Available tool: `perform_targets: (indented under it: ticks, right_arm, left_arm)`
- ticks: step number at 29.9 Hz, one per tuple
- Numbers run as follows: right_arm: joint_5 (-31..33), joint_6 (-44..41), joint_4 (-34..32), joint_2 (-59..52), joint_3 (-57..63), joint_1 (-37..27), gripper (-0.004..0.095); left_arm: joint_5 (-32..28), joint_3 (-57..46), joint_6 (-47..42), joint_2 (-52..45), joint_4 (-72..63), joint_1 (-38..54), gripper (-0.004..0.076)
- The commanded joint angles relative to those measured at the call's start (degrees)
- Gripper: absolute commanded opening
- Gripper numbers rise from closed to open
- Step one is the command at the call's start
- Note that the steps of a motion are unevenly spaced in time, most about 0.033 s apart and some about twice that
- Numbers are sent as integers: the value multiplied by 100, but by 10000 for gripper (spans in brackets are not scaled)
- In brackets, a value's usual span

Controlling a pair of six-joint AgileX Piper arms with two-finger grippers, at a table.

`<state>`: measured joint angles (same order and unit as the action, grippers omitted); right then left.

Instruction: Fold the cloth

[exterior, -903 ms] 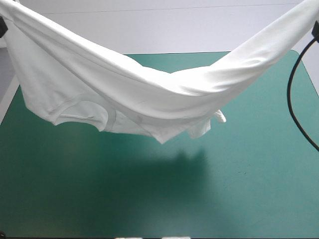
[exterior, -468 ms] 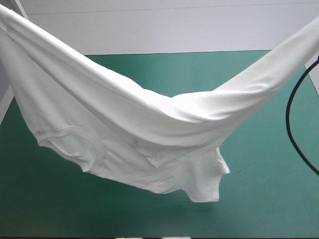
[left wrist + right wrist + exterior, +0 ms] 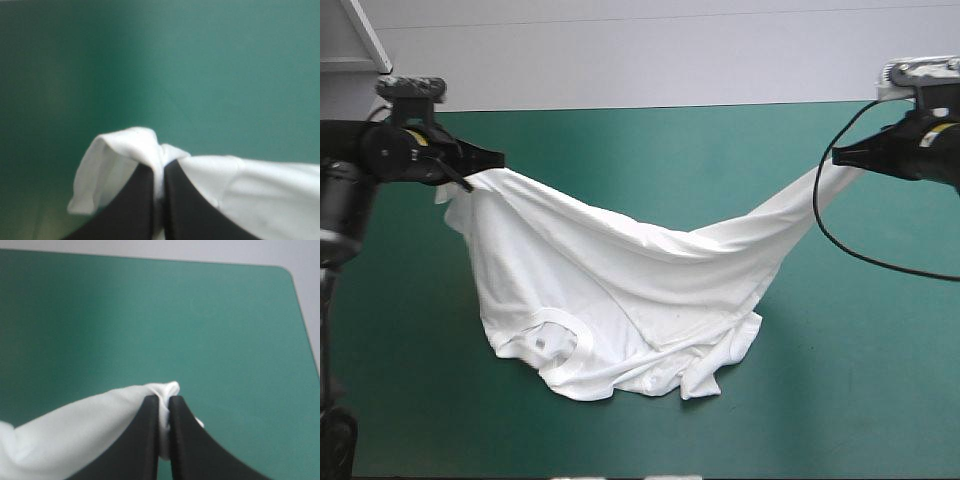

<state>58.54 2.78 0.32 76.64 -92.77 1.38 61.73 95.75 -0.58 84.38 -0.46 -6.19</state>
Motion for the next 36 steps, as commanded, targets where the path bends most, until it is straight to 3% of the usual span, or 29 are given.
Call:
perform_targets:
  ticks: [1,5,16,20,24,27,29,32,34,36]
  right_arm:
    - [-1206,-41,156,540,187,19,-19]
    - [-1687,42,468,1632,-113,19,-19]
    - [-1342,84,701,4068,-1863,19,-19]
    - [-1242,84,694,4494,-1991,-43,-19]
    - [-1305,236,946,4562,-1991,-158,29]
    - [-1185,367,960,4540,-2091,-238,203]
    - [-1028,393,1177,4540,-2222,-319,404]
    - [-636,393,1460,4540,-2476,-421,618]
    - [-337,297,1450,4499,-2652,-438,604]
    - [-151,259,1471,4388,-2812,-448,539]
  left_arm:
    - [-945,7,-92,661,46,-10,-8]
    - [-1256,750,-92,1816,46,-10,-8]
    - [284,4059,-118,4680,306,11,-8]
    - [803,4481,-107,5228,305,43,-8]
    - [821,4531,-95,5289,340,43,15]
    - [800,4663,-67,5239,293,48,127]
    - [887,4771,-67,5229,88,72,267]
    - [1223,4870,267,5218,-409,106,501]
    - [1223,4870,168,5083,-420,106,597]
    - [1223,4884,168,4871,-435,84,603]
